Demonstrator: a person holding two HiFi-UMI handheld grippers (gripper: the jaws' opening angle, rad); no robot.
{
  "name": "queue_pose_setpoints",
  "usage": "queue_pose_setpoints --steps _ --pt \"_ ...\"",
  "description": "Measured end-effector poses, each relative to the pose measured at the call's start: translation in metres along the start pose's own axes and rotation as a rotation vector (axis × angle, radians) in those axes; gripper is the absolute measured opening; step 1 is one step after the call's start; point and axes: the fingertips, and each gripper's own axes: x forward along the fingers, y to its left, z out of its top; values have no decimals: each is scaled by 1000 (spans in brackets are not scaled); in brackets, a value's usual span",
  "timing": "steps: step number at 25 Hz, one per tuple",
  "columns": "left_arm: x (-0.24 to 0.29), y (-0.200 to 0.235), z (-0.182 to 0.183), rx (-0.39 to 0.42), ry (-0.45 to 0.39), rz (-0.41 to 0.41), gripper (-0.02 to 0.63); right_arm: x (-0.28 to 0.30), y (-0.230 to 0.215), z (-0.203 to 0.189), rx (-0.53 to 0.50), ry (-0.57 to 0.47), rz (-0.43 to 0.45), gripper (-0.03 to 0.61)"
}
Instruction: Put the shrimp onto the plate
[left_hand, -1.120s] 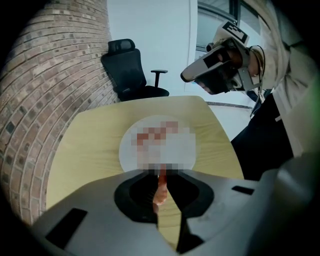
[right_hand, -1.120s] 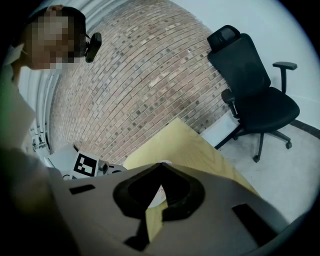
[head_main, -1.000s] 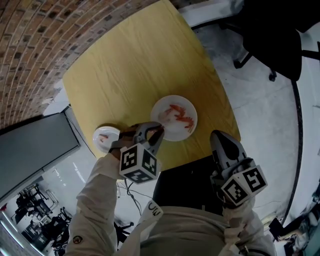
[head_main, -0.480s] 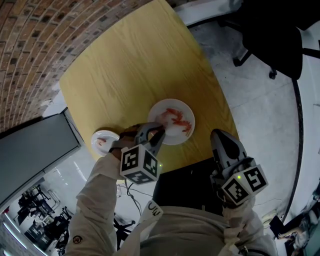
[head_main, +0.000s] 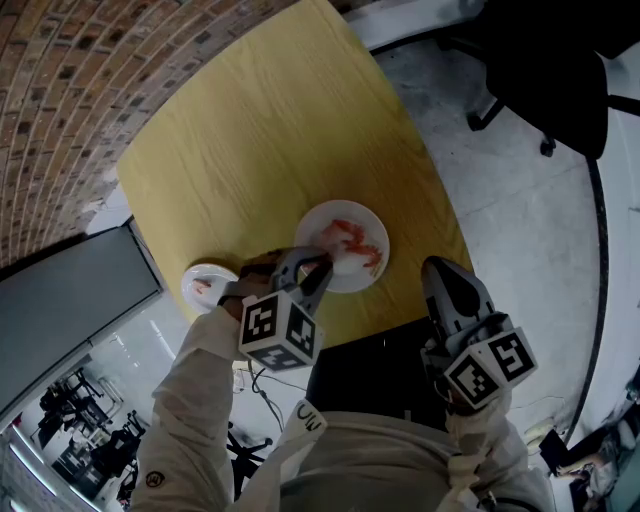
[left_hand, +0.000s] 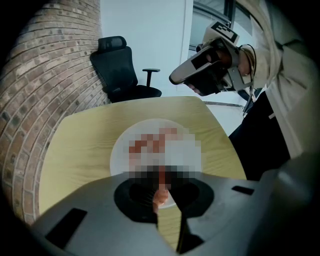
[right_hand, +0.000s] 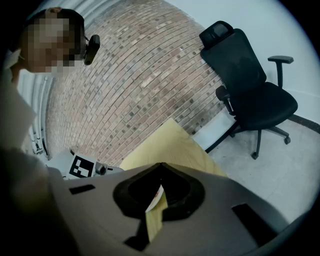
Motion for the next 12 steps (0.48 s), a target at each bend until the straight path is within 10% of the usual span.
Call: queue_pose_setpoints --steps 12 --pt "1 -2 0 -11 -3 12 60 1 -2 -1 -1 12 12 24"
